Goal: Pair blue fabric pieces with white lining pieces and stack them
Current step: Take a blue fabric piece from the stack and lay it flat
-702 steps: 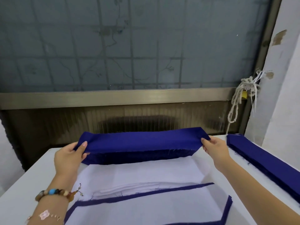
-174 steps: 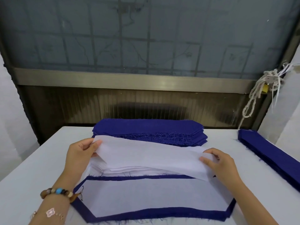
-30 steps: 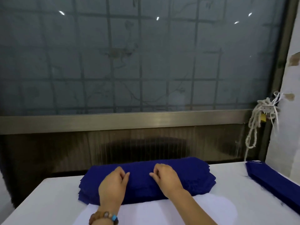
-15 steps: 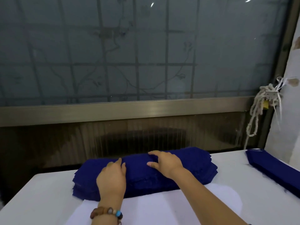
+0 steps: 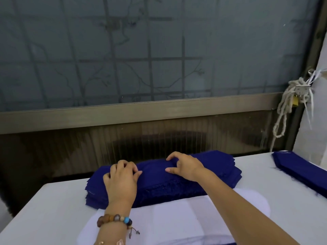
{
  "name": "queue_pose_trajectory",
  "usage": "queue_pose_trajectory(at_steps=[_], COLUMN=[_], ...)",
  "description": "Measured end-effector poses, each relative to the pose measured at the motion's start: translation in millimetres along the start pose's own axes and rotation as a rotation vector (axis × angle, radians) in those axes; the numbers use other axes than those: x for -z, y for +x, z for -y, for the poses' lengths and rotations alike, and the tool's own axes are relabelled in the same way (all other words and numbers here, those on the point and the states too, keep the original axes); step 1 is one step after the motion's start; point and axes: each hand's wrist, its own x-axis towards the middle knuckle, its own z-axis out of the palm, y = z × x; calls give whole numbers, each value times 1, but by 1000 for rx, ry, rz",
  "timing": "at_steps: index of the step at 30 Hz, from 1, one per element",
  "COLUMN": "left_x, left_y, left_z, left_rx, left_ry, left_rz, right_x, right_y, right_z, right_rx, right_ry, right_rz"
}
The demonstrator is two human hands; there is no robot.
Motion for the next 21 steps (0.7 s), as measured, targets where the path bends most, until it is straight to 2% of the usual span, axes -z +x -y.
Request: queue_pose_trajectory(at_steps=[7,12,15,18,21], left_x=[8,9,9,10,12], left_y=[3,5,6,6,2], left_z=[13,11,7,4,4], left_rx=[-36,-50,-49,-79,-107], left_ry=[-162,-210,-159,-80,-100], left_rz=[81,119,134,84,-36], right_x=[-1,-7,-13,-17,-16], right_y=[4,3,0,-5,-8], right_z=[2,0,0,-1,-1], right_rx=[-6,5,15,27,58], right_ry=[-31,-20,-52,-68,-70], right_rz=[25,-42,-108,-173,-183])
